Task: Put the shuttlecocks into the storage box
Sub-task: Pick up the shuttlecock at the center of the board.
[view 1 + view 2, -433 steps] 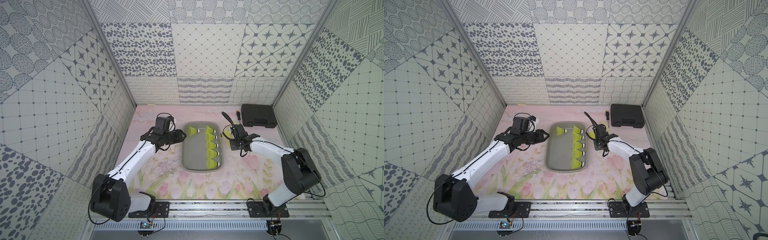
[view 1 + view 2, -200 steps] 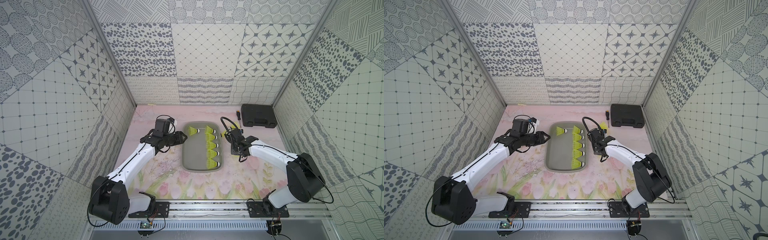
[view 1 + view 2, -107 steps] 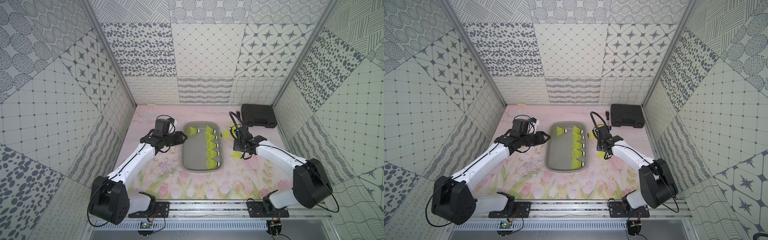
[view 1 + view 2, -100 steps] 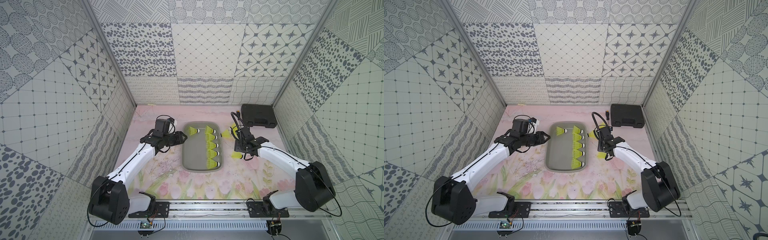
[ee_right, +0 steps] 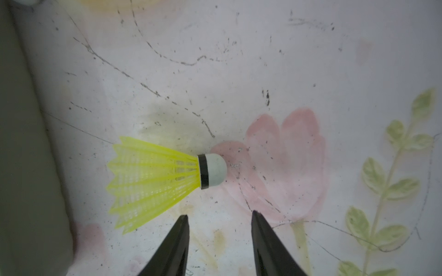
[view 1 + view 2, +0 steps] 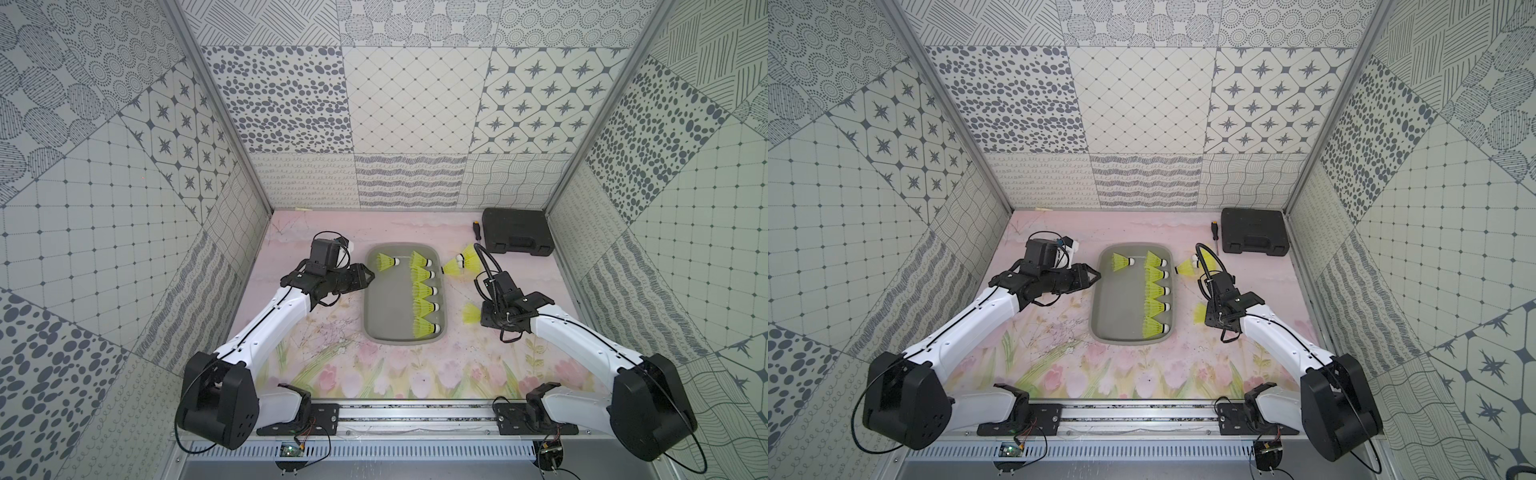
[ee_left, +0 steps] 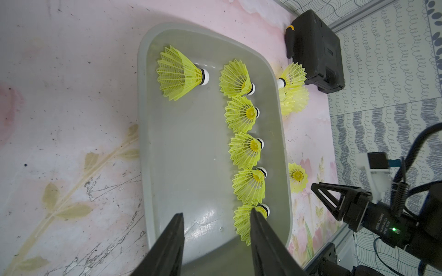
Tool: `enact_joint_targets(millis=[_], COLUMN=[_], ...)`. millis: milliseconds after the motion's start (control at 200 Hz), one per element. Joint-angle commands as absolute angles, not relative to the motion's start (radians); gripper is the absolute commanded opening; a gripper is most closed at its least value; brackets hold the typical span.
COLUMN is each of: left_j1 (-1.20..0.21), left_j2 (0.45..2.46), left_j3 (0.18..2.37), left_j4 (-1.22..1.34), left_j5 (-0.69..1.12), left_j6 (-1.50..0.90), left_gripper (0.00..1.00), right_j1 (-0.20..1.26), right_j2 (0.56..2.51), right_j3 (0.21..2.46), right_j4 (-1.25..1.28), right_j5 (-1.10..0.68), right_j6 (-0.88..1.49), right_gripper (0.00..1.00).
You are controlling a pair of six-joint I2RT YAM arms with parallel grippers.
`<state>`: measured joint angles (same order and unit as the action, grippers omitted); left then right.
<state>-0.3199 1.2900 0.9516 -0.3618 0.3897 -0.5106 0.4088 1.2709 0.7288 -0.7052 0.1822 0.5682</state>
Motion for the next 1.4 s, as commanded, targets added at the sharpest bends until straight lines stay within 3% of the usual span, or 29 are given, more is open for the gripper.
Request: enact_joint_targets(millis=[0,200,515,1201,1391], left_j1=[-0.311,-0.311,-0.311,-0.311,-0.311], left_j2=[1.276,1.273,1.276,1.282,1.285], left_j3=[0.949,0.944,0.942,0.952,0.953], left_j4=[-0.326,-0.325,-0.327,-0.325,-0.323], left_j5=[0.404,0.398,0.393,0.393,0.399], left_j6=[-0.515,-0.514,-0.511,-0.509,-0.512], left_gripper=[0.48,0.48,0.48,0.48,0.48], right_j1=[0.407,0.405,0.363,0.363,0.367], right_j2=[1.329,1.421,1.567,1.557,1.509], right_j3=[0.760,0.816,0.917,0.806,0.769], right_j4=[-0.719,-0.682,-0.623,-0.507,-0.488], right_j5=[0.150,0.179,0.105,0.141,0.189], right_j6=[0.554,0.493,0.402,0.562,0.590], right_gripper=[0.49,0.65,0.68,0.42,0.28])
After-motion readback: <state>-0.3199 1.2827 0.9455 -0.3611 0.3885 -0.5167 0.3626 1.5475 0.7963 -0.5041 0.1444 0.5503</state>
